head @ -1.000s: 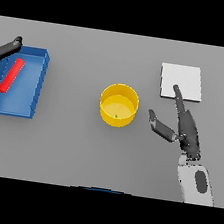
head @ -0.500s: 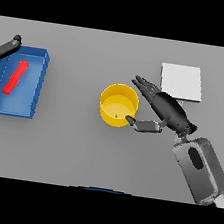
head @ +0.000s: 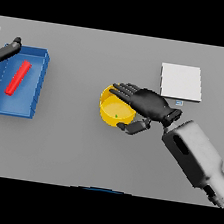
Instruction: Pick up the red beaker and tilt it to pour out 1 green nut into yellow bowl. Pick up the yellow bowl and place it on the metallic measuring scale.
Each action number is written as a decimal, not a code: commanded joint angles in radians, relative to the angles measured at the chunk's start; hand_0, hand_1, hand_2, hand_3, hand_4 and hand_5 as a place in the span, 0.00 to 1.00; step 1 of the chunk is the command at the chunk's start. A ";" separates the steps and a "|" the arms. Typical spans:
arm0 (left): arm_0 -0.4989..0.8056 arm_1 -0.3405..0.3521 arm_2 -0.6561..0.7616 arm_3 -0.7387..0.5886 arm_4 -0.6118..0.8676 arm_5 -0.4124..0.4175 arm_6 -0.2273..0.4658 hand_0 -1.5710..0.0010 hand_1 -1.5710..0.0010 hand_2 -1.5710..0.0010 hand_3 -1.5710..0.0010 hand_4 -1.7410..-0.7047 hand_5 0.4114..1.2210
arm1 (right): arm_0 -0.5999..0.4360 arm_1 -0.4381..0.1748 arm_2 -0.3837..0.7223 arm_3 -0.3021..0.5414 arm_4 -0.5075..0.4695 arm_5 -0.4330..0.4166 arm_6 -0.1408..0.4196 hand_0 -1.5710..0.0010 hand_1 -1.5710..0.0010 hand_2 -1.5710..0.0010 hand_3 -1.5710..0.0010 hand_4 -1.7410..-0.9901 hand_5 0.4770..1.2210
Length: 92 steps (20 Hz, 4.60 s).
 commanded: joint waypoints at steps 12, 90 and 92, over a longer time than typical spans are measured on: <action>-0.005 -0.003 0.012 0.012 0.016 -0.004 -0.017 1.00 1.00 1.00 1.00 0.91 0.39 | -0.077 0.010 0.092 0.150 0.061 0.047 -0.074 1.00 1.00 1.00 1.00 0.63 0.27; -0.011 0.009 0.036 -0.029 0.034 -0.009 0.044 1.00 1.00 1.00 1.00 0.86 0.44 | -0.346 -0.174 -0.061 0.734 -0.037 -0.024 -0.025 0.40 0.56 0.57 0.44 0.24 0.69; -0.010 0.019 0.038 -0.014 0.027 -0.006 0.029 1.00 1.00 1.00 1.00 0.86 0.44 | -0.338 -0.178 -0.064 0.727 -0.045 -0.012 -0.028 0.55 0.67 0.67 0.54 0.27 0.60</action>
